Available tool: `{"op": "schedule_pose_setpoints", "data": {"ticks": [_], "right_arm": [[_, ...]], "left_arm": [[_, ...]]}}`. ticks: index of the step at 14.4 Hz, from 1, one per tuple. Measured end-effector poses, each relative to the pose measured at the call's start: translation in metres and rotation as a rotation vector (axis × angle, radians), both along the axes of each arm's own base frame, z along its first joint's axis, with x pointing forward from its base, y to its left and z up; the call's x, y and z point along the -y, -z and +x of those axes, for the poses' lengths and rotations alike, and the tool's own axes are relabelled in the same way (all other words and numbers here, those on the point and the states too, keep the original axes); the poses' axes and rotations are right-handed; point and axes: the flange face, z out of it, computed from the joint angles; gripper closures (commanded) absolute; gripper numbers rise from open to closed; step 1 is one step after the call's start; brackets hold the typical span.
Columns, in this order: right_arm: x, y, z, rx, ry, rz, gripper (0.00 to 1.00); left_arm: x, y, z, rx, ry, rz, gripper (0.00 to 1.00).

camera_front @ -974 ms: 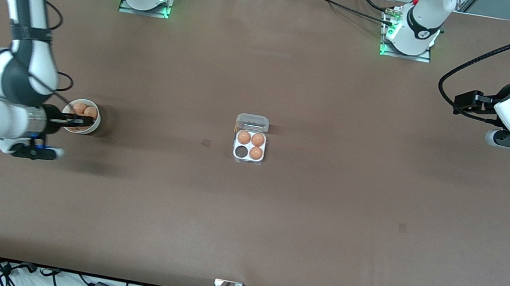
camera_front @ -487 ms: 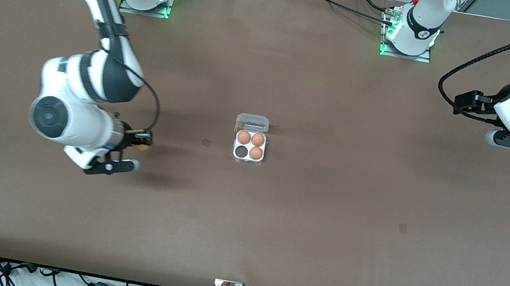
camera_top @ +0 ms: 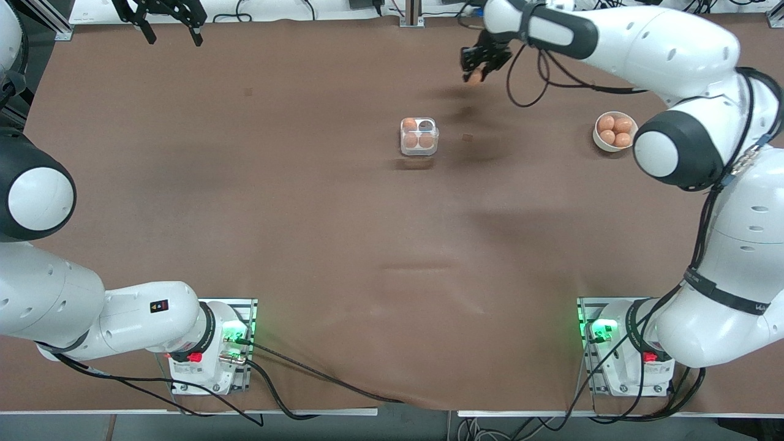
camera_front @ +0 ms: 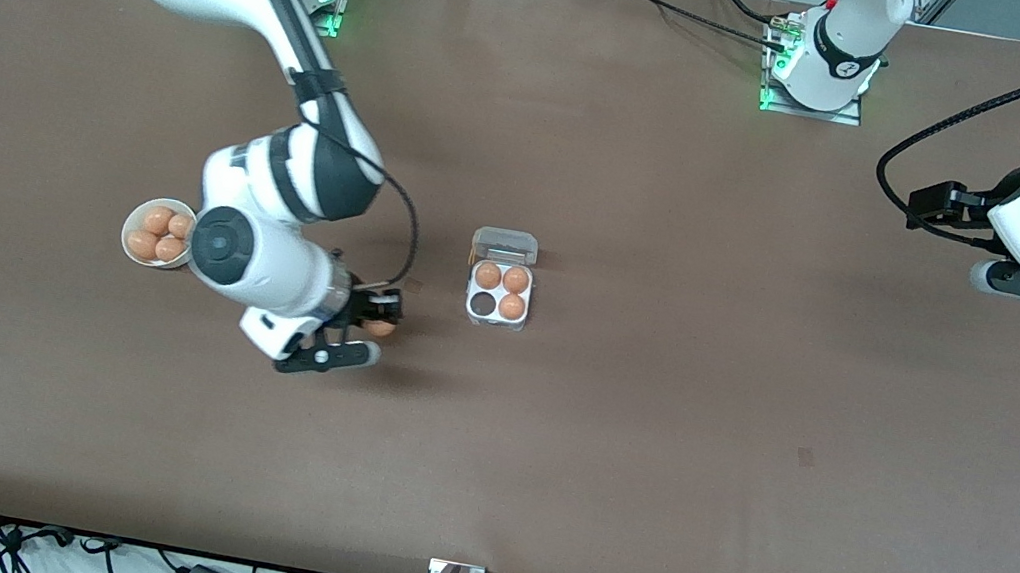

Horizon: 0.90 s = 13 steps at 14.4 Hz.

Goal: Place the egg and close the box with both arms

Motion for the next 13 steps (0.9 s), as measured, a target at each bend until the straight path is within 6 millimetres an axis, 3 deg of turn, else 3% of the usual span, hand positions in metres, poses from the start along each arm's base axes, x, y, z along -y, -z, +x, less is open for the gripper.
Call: {"op": "schedule_pose_setpoints", "data": {"ticks": [3,7,9,13], "right_arm": [[-0.056,0.015,-0.027,-0.014,0.039,0.001,0.72],[-0.103,0.038,-0.051,0.007,0.051,0.013,0.72],[-0.111,0.051,-0.058,-0.006,0.049,0.006,0.72],[-0.109,0.065,-0.062,-0.04,0.043,-0.017,0.72]], "left_arm": [[0.0,0.0,0.0,-0.004,-0.001,0.0,0.0],[-0.001,0.001,0.0,-0.006,-0.001,0.0,0.0],[-0.001,0.001,0.0,-0.006,-0.001,0.0,0.0],[-0.002,0.001,-0.001,-0.013,-0.003,0.001,0.0]]}}
